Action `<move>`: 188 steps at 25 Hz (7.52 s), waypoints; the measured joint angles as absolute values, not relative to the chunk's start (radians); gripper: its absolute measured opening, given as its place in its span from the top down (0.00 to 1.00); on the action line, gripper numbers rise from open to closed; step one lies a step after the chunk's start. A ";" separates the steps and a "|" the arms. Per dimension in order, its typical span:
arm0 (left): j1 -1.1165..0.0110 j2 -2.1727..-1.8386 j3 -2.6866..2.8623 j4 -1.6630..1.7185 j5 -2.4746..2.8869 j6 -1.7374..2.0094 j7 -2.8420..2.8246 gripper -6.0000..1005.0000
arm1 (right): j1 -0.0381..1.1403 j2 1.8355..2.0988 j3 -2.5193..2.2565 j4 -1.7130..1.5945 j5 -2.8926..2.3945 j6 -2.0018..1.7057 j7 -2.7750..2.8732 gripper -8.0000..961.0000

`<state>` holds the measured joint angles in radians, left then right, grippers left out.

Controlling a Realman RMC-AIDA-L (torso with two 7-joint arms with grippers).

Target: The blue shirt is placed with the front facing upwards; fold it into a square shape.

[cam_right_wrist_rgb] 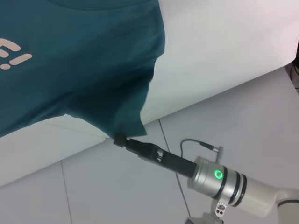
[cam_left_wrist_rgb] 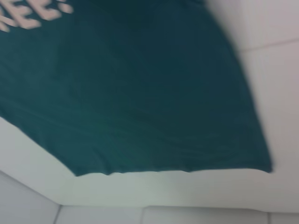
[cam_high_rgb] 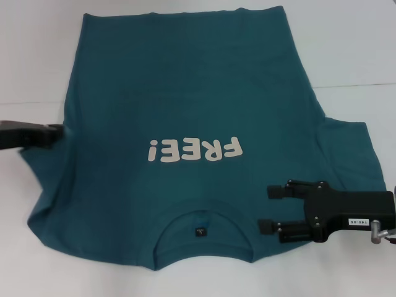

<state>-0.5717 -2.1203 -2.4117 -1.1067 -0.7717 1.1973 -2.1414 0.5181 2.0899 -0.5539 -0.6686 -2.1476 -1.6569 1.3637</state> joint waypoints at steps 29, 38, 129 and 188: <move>-0.511 -2.168 -2.126 -0.941 -0.903 0.733 -2.221 0.50 | 0.510 2.089 -0.553 -0.663 -2.148 -1.658 1.364 0.05; -0.505 -2.162 -2.163 -0.867 -0.899 0.674 -2.313 0.23 | 0.509 2.089 -0.557 -0.669 -2.148 -1.658 1.364 0.05; -0.419 -2.125 -2.402 -0.710 -1.244 1.492 -1.313 0.18 | 0.667 1.763 -0.567 -0.691 -2.594 -1.354 2.635 0.05; -0.445 -2.155 -2.399 -0.693 -1.189 1.418 -1.306 0.18 | 0.638 1.866 -0.632 -0.572 -2.530 -1.155 2.575 0.07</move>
